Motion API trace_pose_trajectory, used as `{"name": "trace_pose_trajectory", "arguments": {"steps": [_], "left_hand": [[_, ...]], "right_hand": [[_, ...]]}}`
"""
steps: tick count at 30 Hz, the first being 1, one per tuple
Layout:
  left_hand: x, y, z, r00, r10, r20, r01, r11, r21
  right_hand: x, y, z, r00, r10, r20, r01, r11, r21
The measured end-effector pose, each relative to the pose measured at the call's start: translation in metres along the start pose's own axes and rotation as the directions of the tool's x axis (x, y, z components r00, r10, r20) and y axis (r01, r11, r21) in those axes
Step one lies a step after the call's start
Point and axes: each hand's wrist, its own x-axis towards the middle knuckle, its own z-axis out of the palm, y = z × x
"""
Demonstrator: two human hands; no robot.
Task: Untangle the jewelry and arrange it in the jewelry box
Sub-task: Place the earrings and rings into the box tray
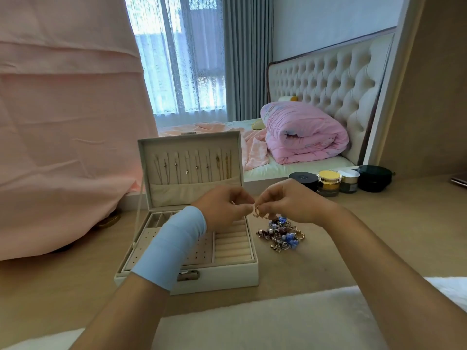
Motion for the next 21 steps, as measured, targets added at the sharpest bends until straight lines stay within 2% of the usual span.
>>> {"name": "trace_pose_trajectory", "arguments": {"steps": [3, 6, 10, 13, 17, 21], "left_hand": [[-0.001, -0.001, -0.004, 0.999, -0.029, 0.032, 0.035, 0.977, -0.21], [-0.002, -0.006, -0.01, 0.999, -0.036, 0.003, 0.035, 0.937, -0.349], [-0.002, -0.017, -0.018, 0.996, -0.058, -0.066, 0.021, 0.888, -0.459], [-0.004, -0.021, -0.021, 0.996, -0.053, -0.072, 0.011, 0.875, -0.484], [-0.008, -0.027, -0.026, 0.995, -0.087, 0.046, 0.098, 0.846, -0.525], [-0.01, -0.032, -0.029, 0.975, -0.113, 0.191, 0.177, 0.915, -0.362]], "right_hand": [[0.001, -0.007, 0.007, 0.995, 0.027, -0.094, -0.01, 0.983, 0.182], [0.004, -0.015, 0.017, 0.989, 0.054, -0.139, -0.004, 0.943, 0.334], [0.007, -0.023, 0.03, 0.984, 0.077, -0.162, -0.009, 0.924, 0.381], [0.008, -0.026, 0.038, 0.984, 0.093, -0.152, -0.039, 0.944, 0.327], [0.007, -0.029, 0.041, 0.991, 0.029, -0.129, -0.016, 0.995, 0.095], [0.002, -0.037, 0.035, 0.999, 0.015, 0.03, -0.015, 1.0, 0.002]]}}
